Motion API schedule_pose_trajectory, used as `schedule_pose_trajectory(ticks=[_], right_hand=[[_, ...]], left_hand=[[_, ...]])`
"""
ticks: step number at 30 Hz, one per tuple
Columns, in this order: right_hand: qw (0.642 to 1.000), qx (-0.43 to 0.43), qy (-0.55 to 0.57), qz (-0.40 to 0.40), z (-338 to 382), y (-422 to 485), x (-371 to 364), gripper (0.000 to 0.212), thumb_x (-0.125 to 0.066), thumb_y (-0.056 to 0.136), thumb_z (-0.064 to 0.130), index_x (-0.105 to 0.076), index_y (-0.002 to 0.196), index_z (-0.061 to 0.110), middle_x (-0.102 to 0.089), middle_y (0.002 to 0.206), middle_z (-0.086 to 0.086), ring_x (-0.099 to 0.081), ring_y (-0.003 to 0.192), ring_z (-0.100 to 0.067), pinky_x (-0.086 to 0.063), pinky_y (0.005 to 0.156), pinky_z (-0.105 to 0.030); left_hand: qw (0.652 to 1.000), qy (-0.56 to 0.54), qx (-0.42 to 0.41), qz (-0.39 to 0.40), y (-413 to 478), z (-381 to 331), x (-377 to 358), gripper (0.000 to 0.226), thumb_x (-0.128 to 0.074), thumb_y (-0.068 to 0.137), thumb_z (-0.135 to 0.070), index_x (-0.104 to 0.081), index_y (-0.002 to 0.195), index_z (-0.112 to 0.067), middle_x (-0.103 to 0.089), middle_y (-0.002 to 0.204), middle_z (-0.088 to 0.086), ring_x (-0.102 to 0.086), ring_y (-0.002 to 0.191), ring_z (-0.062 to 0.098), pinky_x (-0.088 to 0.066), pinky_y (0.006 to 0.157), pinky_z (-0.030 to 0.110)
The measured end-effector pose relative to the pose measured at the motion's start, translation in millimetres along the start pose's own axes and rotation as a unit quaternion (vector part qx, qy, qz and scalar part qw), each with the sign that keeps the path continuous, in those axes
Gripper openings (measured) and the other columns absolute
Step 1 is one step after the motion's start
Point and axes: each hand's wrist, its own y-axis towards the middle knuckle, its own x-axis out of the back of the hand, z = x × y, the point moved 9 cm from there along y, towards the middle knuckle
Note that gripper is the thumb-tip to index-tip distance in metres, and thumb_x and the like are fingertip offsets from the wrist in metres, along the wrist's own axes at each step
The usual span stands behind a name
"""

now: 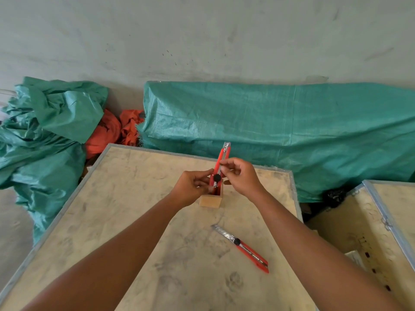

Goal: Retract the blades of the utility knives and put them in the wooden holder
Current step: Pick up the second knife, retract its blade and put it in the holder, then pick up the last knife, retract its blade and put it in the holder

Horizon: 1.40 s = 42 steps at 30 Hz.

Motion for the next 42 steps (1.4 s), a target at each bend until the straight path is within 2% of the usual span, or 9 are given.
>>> schedule_pose_trajectory(ticks=[6, 13, 15, 19, 22, 30, 36, 40, 42], right_hand=[[0.999, -0.030, -0.024, -0.034, -37.1, 24.5, -6.0, 0.022, -0.072, 0.090, 0.006, -0.075, 0.101, 0.025, -0.078, 0.094, -0.004, -0.076, 0.086, -0.020, -0.065, 0.079, -0.044], [0.992, -0.037, -0.112, -0.053, -71.8, 37.4, -32.9, 0.020, -0.073, 0.088, 0.004, -0.078, 0.104, 0.015, -0.078, 0.101, -0.001, -0.065, 0.080, -0.001, -0.049, 0.076, -0.011], [0.990, -0.042, -0.133, -0.031, -79.7, 38.4, -47.7, 0.022, -0.073, 0.089, 0.003, -0.079, 0.107, 0.014, -0.078, 0.107, -0.003, -0.068, 0.087, -0.007, -0.047, 0.079, -0.006], [0.983, -0.023, -0.181, 0.000, -88.9, 37.5, -71.2, 0.023, -0.070, 0.090, 0.005, -0.079, 0.109, 0.015, -0.079, 0.109, -0.005, -0.073, 0.098, -0.021, -0.058, 0.093, -0.033], [0.979, -0.005, -0.206, 0.012, -90.1, 38.0, -76.3, 0.024, -0.069, 0.091, 0.006, -0.079, 0.111, 0.015, -0.079, 0.109, -0.006, -0.074, 0.099, -0.024, -0.059, 0.095, -0.038], [0.978, 0.033, -0.205, -0.017, -85.0, 34.3, -64.8, 0.024, -0.072, 0.086, -0.001, -0.080, 0.107, 0.009, -0.078, 0.106, -0.013, -0.072, 0.099, -0.027, -0.050, 0.092, -0.027], [0.981, 0.054, -0.178, -0.060, -79.7, 20.1, -37.5, 0.023, -0.076, 0.082, -0.003, -0.080, 0.101, 0.009, -0.077, 0.099, -0.009, -0.073, 0.080, -0.020, -0.046, 0.079, -0.009], [0.985, 0.027, -0.165, -0.054, -96.2, -8.8, -15.7, 0.023, -0.074, 0.084, -0.003, -0.079, 0.103, 0.009, -0.077, 0.104, -0.009, -0.073, 0.080, -0.019, -0.051, 0.078, -0.012], [0.989, -0.013, -0.139, -0.047, -112.7, -26.6, -4.4, 0.022, -0.075, 0.086, -0.002, -0.079, 0.104, 0.010, -0.077, 0.107, -0.007, -0.073, 0.082, -0.018, -0.049, 0.075, -0.004]], left_hand=[[0.995, 0.057, 0.053, -0.058, 23.7, 46.0, 6.4, 0.060, -0.084, 0.074, -0.007, -0.063, 0.130, -0.014, -0.074, 0.112, -0.001, -0.069, 0.101, 0.013, -0.055, 0.095, 0.033], [0.979, 0.146, 0.138, -0.039, 46.0, 100.0, -4.9, 0.085, -0.084, 0.076, -0.023, -0.040, 0.148, -0.019, -0.053, 0.146, 0.008, -0.051, 0.133, 0.023, -0.046, 0.100, 0.036], [0.980, 0.123, 0.151, -0.033, 51.7, 110.4, -10.4, 0.085, -0.084, 0.076, -0.019, -0.040, 0.148, -0.015, -0.053, 0.146, 0.008, -0.053, 0.132, 0.022, -0.046, 0.101, 0.035], [0.984, 0.099, 0.145, -0.013, 56.8, 118.6, -16.3, 0.067, -0.081, 0.078, -0.011, -0.054, 0.139, -0.016, -0.066, 0.131, 0.003, -0.062, 0.121, 0.019, -0.048, 0.095, 0.028], [0.987, 0.090, 0.131, -0.018, 56.2, 116.4, -15.4, 0.060, -0.079, 0.080, -0.009, -0.059, 0.135, -0.016, -0.068, 0.126, 0.001, -0.063, 0.117, 0.016, -0.047, 0.091, 0.026], [0.990, 0.059, 0.124, -0.036, 51.7, 114.6, -17.9, 0.057, -0.077, 0.080, -0.004, -0.060, 0.134, -0.015, -0.067, 0.128, 0.002, -0.063, 0.120, 0.017, -0.046, 0.090, 0.025], [0.983, 0.060, 0.136, -0.109, 31.4, 104.3, -8.2, 0.067, -0.081, 0.080, -0.021, -0.053, 0.140, -0.014, -0.058, 0.140, 0.001, -0.060, 0.122, 0.019, -0.049, 0.090, 0.027], [0.977, 0.031, 0.060, -0.201, 0.6, 76.6, -9.2, 0.050, -0.078, 0.081, -0.011, -0.063, 0.128, -0.019, -0.062, 0.130, -0.001, -0.062, 0.114, 0.014, -0.055, 0.090, 0.028], [0.979, 0.034, 0.034, -0.200, -15.3, 68.5, -24.5, 0.044, -0.077, 0.081, -0.008, -0.067, 0.122, -0.021, -0.065, 0.123, -0.005, -0.063, 0.108, 0.010, -0.055, 0.086, 0.020]])
